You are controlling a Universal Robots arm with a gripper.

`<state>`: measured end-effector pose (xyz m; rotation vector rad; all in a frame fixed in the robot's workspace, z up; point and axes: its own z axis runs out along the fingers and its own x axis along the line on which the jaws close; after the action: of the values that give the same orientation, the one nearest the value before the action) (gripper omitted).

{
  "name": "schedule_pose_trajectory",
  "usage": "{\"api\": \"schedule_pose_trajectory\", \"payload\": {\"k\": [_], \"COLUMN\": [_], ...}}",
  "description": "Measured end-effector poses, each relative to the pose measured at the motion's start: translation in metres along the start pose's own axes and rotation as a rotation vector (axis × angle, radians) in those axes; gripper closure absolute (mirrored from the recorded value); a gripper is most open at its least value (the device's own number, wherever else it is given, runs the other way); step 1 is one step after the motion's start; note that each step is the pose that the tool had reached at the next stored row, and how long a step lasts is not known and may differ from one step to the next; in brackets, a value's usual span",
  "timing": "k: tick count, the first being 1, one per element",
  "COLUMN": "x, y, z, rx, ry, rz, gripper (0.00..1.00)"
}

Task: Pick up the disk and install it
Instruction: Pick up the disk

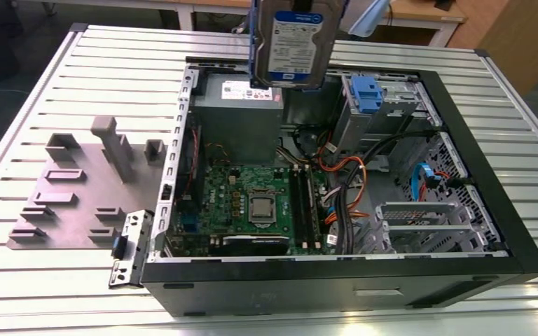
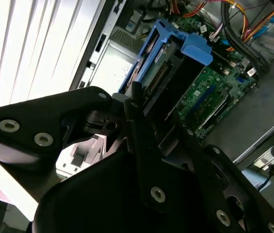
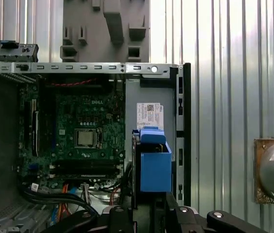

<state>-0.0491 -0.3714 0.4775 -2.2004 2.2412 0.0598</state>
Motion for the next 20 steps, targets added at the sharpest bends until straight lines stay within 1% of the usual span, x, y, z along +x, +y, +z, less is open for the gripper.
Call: {"api": "schedule_pose_trajectory", "payload": {"k": [2, 5, 9, 11, 12, 20], "x": [-0.0002, -0.0004, -0.0006, -0.0007, -0.0007, -0.0007], "y": [-0.0087, -0.0199, -0.0336, -0.0385, -0.0394, -0.0396], "z": [-0.0002, -0.0005, -0.0008, -0.001, -0.001, -0.001], "rx": [0.0, 0.0, 0.0, 0.0, 0.0, 0.0001], "ry": [0.0, 0.0001, 0.0, 0.0, 0.0001, 0.0], "rz": [0.0, 0.0, 0.0, 0.0, 0.0, 0.0], "gripper": [0.65, 0.65, 0.65, 0.65, 0.65, 0.65]}}
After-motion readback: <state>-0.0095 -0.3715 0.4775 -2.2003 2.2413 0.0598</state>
